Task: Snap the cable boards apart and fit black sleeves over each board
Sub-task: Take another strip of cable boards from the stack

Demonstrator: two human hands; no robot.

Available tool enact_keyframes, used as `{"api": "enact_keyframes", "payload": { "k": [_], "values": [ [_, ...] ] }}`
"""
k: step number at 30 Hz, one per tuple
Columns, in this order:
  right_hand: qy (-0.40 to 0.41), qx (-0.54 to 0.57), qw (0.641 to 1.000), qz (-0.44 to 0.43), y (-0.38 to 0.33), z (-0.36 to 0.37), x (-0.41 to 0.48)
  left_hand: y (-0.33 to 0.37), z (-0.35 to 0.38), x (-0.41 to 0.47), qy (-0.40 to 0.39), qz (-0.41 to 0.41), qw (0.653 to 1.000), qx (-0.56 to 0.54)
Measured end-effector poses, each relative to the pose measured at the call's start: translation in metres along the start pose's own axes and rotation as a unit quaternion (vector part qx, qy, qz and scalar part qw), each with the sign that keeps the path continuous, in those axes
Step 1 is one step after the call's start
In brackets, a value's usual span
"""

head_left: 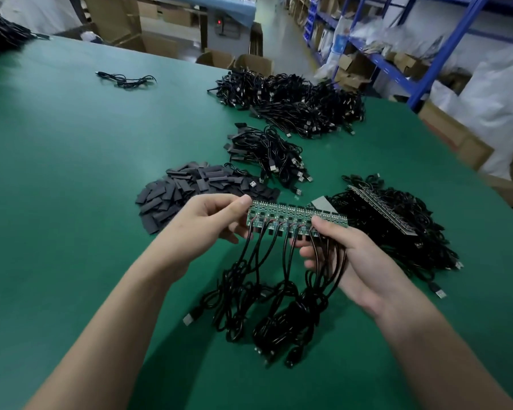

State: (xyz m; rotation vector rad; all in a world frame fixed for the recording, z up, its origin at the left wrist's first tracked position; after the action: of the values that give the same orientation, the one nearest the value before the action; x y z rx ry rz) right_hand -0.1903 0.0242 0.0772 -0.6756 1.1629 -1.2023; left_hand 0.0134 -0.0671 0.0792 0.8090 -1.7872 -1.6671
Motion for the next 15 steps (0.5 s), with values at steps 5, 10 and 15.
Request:
{"api": "enact_keyframes", "payload": {
  "k": [5,10,15],
  "values": [
    [0.044,-0.02,0.998,0.033,0.012,-0.014,0.022,-0.017,0.009,0.009,-0.054,0.01,0.994,-0.098],
    [0.172,-0.313,0.933,-0.034,0.015,-0.013,0.027,-0.02,0.015,0.015,-0.051,0.03,0.99,-0.124],
    [0.109,-0.262,0.958,-0.037,0.03,-0.004,0.014,-0.024,0.032,0.018,-0.042,0.022,0.997,-0.061]
  ]
}}
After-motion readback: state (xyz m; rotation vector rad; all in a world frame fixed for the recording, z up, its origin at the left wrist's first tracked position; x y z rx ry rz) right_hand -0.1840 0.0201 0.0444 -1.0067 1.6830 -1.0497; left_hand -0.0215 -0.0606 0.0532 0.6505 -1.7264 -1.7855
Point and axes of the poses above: each hand's wrist, its own x-axis towards the middle knuckle, its own z-axis out of the palm, y = z × x, the point moved 5 cm from there along x, towards the middle knuckle, and after that the axes turned 10 degrees about -y, right-handed, at the moved point
